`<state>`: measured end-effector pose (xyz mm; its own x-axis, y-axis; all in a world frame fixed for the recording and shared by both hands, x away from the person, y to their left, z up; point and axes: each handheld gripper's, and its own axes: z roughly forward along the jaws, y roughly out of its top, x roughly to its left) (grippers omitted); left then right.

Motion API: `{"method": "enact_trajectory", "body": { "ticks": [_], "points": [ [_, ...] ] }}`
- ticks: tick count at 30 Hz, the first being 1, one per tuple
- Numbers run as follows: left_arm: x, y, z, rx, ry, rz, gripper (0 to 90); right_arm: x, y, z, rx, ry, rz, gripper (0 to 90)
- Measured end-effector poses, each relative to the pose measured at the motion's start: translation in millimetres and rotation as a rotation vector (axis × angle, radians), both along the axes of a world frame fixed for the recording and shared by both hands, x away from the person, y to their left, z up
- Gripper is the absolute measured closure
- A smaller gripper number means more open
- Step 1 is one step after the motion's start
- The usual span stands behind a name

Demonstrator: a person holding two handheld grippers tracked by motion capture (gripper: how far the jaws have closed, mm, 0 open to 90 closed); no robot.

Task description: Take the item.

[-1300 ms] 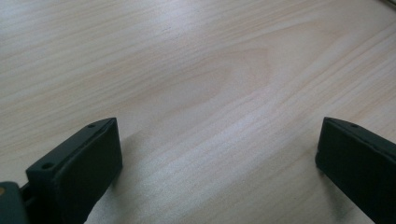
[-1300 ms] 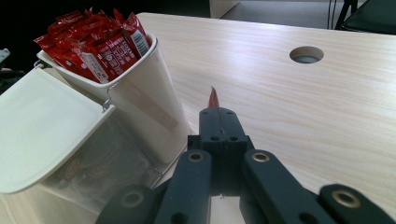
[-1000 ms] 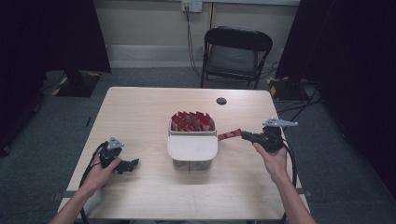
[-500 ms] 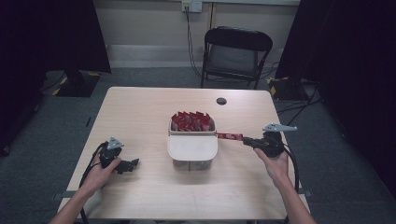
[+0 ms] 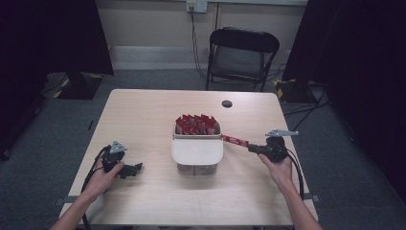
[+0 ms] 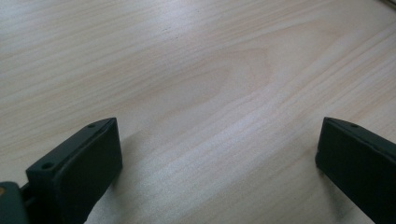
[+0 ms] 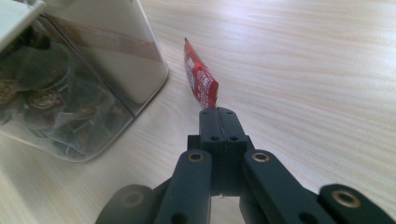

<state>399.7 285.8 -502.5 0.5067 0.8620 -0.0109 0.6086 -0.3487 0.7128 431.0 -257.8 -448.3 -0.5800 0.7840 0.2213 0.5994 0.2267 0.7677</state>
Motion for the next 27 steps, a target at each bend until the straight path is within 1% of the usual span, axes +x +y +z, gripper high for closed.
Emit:
{"method": "enact_trajectory", "body": {
  "ticks": [3,6,10,11,15,17,21,22,24,25,27],
  "points": [
    [0.0,0.0,0.0,0.000,0.000,0.000,0.0,1.5,-0.7,-1.7,0.003,0.003,-0.005,90.0],
    [0.0,0.0,0.0,0.000,0.000,0.000,0.0,3.1,-0.6,-6.8,-0.017,0.017,-0.005,90.0],
    [0.0,0.0,0.0,0.000,0.000,0.000,0.0,4.5,0.9,-9.6,-0.026,0.024,-0.005,90.0],
    [0.0,0.0,0.0,0.000,0.000,0.000,0.0,4.9,1.8,-10.3,-0.025,0.026,-0.005,90.0],
    [0.0,0.0,0.0,0.000,0.000,0.000,0.0,5.7,7.1,-14.0,-0.049,0.035,0.007,90.0],
    [0.0,0.0,0.0,0.000,0.000,0.000,0.0,6.0,7.8,-14.5,-0.050,0.036,0.006,90.0],
    [0.0,0.0,0.0,0.000,0.000,0.000,0.0,7.6,8.8,-17.7,-0.045,0.051,0.005,90.0],
    [0.0,0.0,0.0,0.000,0.000,0.000,0.0,7.9,9.0,-18.4,-0.044,0.057,0.005,88.4],
    [0.0,0.0,0.0,0.000,0.000,0.000,0.0,8.8,9.5,-19.6,-0.034,0.067,-0.007,80.4],
    [0.0,0.0,0.0,0.000,0.000,0.000,0.0,8.8,9.5,-19.6,-0.034,0.067,-0.007,80.4],
    [0.0,0.0,0.0,0.000,0.000,0.000,0.0,9.0,9.3,-19.4,-0.036,0.063,-0.018,75.2]
  ]
}}
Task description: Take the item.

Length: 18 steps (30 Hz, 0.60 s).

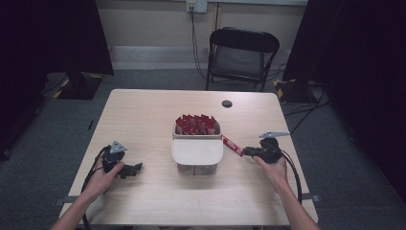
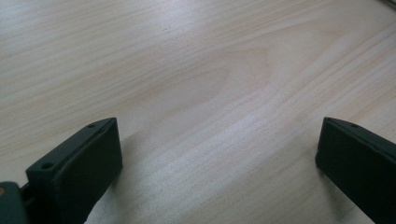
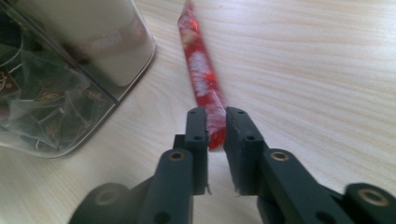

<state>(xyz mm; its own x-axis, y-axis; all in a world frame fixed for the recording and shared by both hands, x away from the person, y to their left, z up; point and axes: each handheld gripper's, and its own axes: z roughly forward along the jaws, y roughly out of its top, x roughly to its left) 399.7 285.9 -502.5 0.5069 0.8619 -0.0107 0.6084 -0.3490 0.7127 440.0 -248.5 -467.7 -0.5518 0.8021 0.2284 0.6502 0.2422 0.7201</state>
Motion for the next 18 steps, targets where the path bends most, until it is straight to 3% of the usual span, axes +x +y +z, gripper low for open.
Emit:
{"method": "enact_trajectory", "body": {
  "ticks": [5,10,18],
  "points": [
    [0.0,0.0,0.0,0.000,0.000,0.000,0.0,-0.3,-2.4,3.6,0.023,-0.017,-0.034,58.1],
    [0.0,0.0,0.0,0.000,0.000,0.000,0.0,-2.7,-5.4,10.7,0.058,-0.034,-0.034,49.7],
    [0.0,0.0,0.0,0.000,0.000,0.000,0.0,-10.4,-8.9,22.0,0.040,-0.058,-0.079,26.5]
  ]
}}
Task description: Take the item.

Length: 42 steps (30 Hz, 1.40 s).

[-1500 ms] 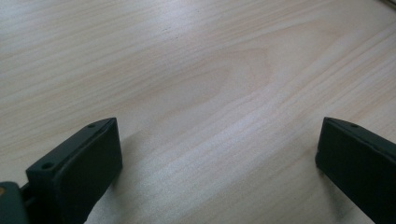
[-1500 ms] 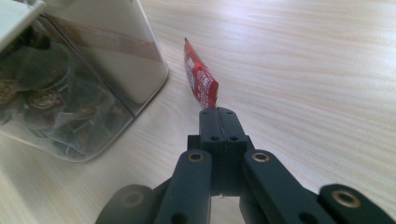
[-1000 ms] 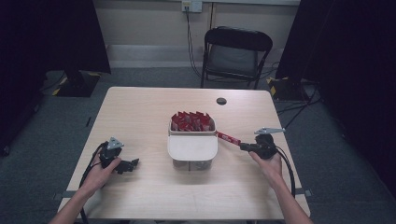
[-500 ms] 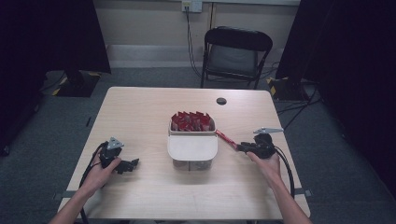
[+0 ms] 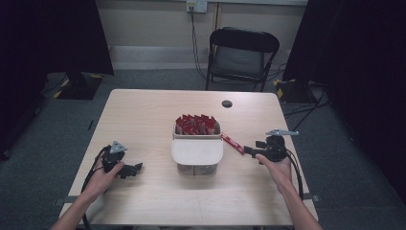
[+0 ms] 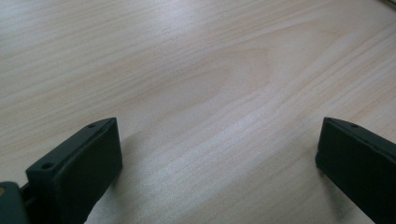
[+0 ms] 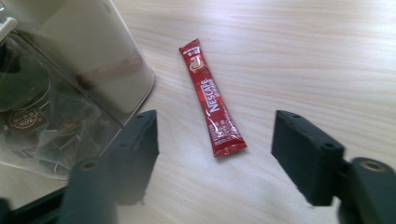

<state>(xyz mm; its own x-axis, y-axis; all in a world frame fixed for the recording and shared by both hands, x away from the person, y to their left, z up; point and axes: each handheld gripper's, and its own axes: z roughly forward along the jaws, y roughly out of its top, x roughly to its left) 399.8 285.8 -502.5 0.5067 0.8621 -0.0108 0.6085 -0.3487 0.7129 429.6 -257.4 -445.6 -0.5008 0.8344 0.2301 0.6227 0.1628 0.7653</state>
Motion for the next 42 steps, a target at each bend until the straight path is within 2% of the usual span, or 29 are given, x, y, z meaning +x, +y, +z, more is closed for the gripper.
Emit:
{"method": "enact_trajectory", "body": {
  "ticks": [3,9,11,12,19,20,21,24,26,30,33,34,36,38,42],
  "points": [
    [0.0,0.0,0.0,0.000,0.000,0.000,0.0,-7.8,-6.2,6.5,-0.007,-0.006,-0.039,19.8],
    [0.0,0.1,0.1,0.003,0.000,-0.001,0.0,-20.8,-12.8,11.9,-0.009,-0.012,-0.045,16.3],
    [0.0,0.0,0.0,0.000,0.000,0.000,0.0,-25.5,-14.4,10.4,-0.015,-0.005,-0.042,15.4],
    [0.0,0.0,0.0,0.000,0.000,0.000,0.0,-29.6,-16.0,8.3,-0.021,0.014,-0.052,15.4],
    [0.0,0.1,0.1,0.001,0.001,-0.002,0.0,-40.5,-26.5,2.3,-0.039,0.042,-0.066,15.1],
    [0.0,0.0,0.0,0.000,0.000,0.000,0.0,-43.3,-31.5,-1.7,-0.059,0.048,-0.097,15.0],
    [0.0,0.0,0.0,0.000,0.000,0.000,0.0,-43.3,-31.5,-1.7,-0.059,0.048,-0.097,15.0],
    [0.0,0.0,0.0,0.000,0.000,0.000,0.0,-45.4,-39.4,-10.4,-0.095,0.042,-0.155,15.0],
    [0.0,0.0,0.0,0.000,0.000,0.000,0.0,-45.4,-42.7,-16.5,-0.142,0.053,-0.164,15.0],
    [0.0,0.0,0.0,0.000,0.000,0.000,0.0,-44.2,-46.8,-29.4,-0.191,0.091,-0.163,15.1],
    [0.0,0.0,0.0,0.000,0.000,0.000,0.0,-42.6,-48.3,-37.4,-0.235,0.104,-0.187,15.1],
    [0.0,0.1,0.2,0.000,0.002,-0.001,0.0,-41.6,-47.8,-41.7,-0.267,0.104,-0.204,14.6],
    [0.0,0.0,0.0,0.000,0.000,0.000,0.0,-41.3,-47.1,-42.5,-0.279,0.096,-0.212,14.6],
    [0.0,0.0,0.0,0.000,0.000,0.000,0.0,-40.9,-44.8,-44.9,-0.297,0.070,-0.216,13.5],
    [0.0,0.0,0.0,0.000,0.000,0.000,0.0,-41.1,-42.5,-48.3,-0.284,0.044,-0.230,10.4]
  ]
}}
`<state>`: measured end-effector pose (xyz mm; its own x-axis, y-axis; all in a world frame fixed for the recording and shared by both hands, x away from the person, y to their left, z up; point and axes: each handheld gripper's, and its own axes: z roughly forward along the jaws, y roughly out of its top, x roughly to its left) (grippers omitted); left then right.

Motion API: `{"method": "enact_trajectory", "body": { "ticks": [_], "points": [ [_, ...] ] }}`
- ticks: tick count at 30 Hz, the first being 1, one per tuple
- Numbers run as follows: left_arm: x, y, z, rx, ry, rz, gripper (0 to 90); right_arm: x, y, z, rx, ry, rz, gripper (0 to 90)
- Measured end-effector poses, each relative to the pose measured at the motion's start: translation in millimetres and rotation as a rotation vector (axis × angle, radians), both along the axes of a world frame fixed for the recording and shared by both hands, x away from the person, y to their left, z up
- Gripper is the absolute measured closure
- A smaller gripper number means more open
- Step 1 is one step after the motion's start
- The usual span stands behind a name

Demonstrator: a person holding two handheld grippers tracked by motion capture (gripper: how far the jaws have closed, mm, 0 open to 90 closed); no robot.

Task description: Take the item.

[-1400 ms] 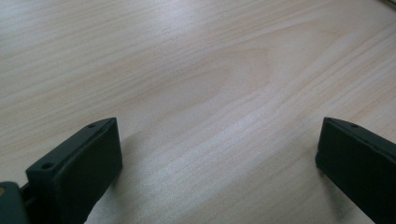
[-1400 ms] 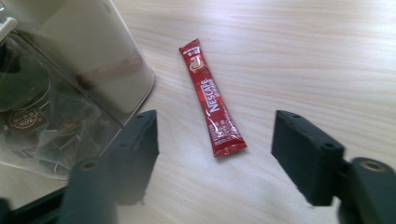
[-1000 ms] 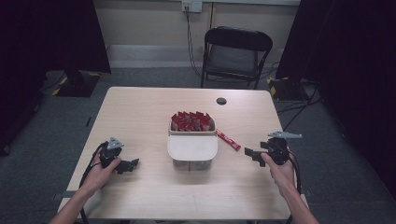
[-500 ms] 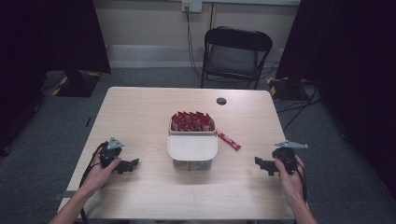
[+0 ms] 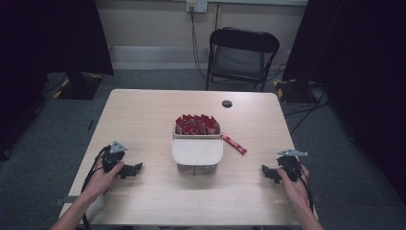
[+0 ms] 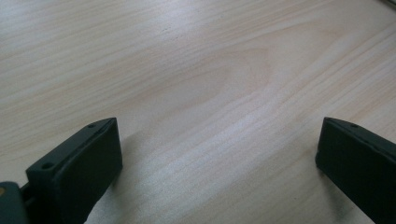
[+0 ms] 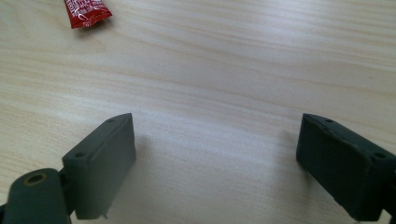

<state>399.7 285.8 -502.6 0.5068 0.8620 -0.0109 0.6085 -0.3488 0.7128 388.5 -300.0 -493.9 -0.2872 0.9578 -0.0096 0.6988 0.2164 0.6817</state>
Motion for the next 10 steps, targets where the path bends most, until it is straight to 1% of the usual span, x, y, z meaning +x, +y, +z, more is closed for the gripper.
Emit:
{"method": "enact_trajectory", "body": {
  "ticks": [2,5,6,10],
  "points": [
    [0.0,0.0,0.0,0.000,0.000,0.000,0.0,0.0,0.3,-1.4,0.000,-0.009,-0.003,7.9],
    [0.0,0.0,0.0,0.000,0.000,0.000,0.0,-1.1,1.2,-5.6,0.008,-0.042,-0.006,3.8],
    [0.0,0.0,0.0,0.000,0.000,0.000,0.0,-1.5,1.1,-6.4,0.011,-0.048,-0.006,3.7],
    [-0.1,-0.1,0.0,0.001,-0.001,0.001,0.0,-1.6,1.1,-6.4,0.010,-0.048,-0.008,3.6]
  ]
}}
